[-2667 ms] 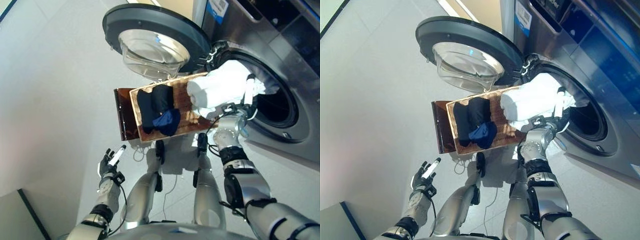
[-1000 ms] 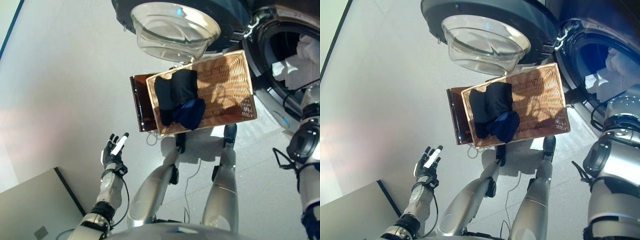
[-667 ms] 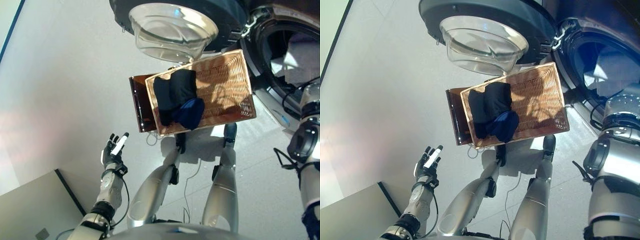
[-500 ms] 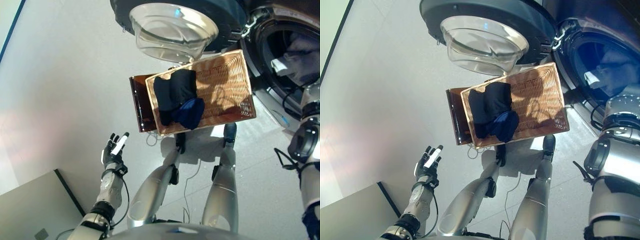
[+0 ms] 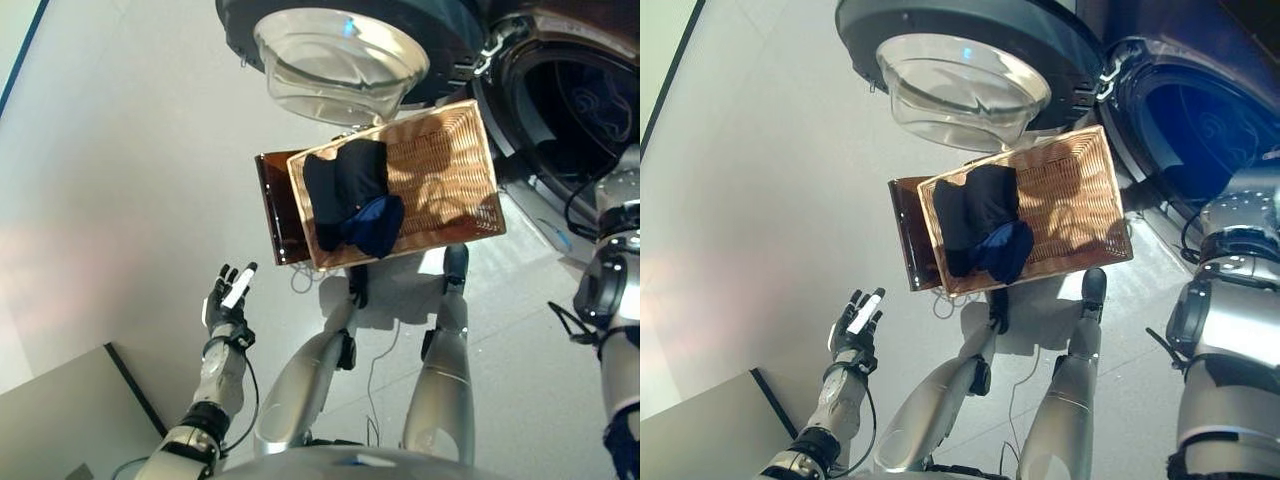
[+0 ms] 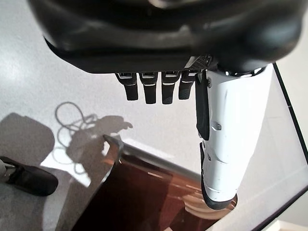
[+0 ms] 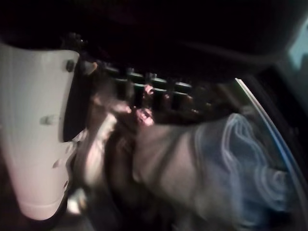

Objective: Pick up the clothes and place them into the washing machine

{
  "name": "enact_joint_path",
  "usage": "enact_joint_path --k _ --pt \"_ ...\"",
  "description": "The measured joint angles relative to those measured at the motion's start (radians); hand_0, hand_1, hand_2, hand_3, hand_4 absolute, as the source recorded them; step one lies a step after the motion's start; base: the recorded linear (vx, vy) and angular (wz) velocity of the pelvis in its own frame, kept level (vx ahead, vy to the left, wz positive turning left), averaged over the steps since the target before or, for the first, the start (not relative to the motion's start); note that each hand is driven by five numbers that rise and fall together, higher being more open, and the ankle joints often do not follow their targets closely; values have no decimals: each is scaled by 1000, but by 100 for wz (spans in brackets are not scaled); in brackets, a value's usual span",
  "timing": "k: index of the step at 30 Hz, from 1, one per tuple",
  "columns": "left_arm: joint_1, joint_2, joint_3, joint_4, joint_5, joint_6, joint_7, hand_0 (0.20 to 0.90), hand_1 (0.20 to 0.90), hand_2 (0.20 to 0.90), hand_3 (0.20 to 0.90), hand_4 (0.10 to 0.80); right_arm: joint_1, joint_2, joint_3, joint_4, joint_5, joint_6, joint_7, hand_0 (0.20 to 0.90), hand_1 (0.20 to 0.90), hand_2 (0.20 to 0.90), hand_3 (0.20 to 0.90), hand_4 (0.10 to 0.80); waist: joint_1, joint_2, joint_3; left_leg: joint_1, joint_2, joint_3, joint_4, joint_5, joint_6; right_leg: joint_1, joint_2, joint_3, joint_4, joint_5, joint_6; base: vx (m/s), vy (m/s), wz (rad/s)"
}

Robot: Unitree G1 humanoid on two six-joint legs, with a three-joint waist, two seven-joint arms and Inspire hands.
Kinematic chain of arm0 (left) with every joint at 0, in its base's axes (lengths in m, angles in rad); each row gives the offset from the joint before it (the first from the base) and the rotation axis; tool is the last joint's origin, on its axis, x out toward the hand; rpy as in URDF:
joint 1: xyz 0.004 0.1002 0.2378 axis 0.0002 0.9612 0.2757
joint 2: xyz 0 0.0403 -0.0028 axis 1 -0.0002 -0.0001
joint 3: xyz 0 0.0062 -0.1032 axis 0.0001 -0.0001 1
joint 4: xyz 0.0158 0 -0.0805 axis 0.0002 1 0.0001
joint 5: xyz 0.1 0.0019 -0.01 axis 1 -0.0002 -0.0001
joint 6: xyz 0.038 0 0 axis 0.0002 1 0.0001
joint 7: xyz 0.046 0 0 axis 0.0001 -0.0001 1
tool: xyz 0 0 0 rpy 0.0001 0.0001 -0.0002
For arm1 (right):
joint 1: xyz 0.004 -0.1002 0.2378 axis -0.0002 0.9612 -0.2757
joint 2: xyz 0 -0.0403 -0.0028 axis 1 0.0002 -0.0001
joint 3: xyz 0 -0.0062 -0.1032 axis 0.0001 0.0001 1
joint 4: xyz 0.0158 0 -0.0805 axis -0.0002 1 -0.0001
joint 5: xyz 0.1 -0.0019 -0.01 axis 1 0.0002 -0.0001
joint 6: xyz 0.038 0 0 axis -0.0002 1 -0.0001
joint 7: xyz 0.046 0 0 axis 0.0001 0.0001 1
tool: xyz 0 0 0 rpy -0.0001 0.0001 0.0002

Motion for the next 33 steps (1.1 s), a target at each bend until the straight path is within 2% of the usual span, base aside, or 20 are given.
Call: enact_joint_path --k 4,8,12,22,24,30,33 --pt "-4 10 7 -8 1 -2 4 900 900 900 900 800 101 103 56 -134 -163 15 -20 900 900 900 900 800 -18 -16 12 5 16 2 0 3 5 2 17 0 3 0 0 -23 -15 -8" --pt "2 13 15 -61 3 -3 19 900 900 900 900 800 250 217 124 -281 -374 72 -61 900 900 900 900 800 -32 -41 29 25 32 2 0 4 6 20 34 -3 8 -7 -9 -23 0 -4" --pt "1 13 19 -71 17 -5 30 900 900 900 900 800 308 303 125 -334 -509 114 -90 900 900 900 900 800 -40 -54 38 30 40 1 0 1 3 26 42 -5 9 -13 -8 0 0 0" --pt "3 13 78 -88 42 -6 74 900 900 900 900 800 421 415 247 -461 -780 215 -114 900 900 900 900 800 -52 -103 68 42 44 -7 0 5 8 37 45 -18 17 -7 -21 -10 -2 1" --pt "2 13 90 -87 47 -6 86 900 900 900 900 800 430 429 287 -477 -826 225 -103 900 900 900 900 800 -53 -113 74 51 45 -9 0 5 8 47 45 -28 16 3 -35 -10 -3 2" --pt "2 15 94 -85 63 -8 103 900 900 900 900 800 436 492 327 -491 -881 229 -96 900 900 900 900 800 -49 -140 73 65 48 -21 0 2 3 68 47 -35 16 0 -39 -8 -1 4" --pt "2 15 96 -76 63 -8 111 900 900 900 900 800 437 500 386 -499 -919 245 -76 900 900 900 900 800 -45 -159 73 65 51 -24 0 5 0 70 49 -44 16 0 -39 0 0 0"
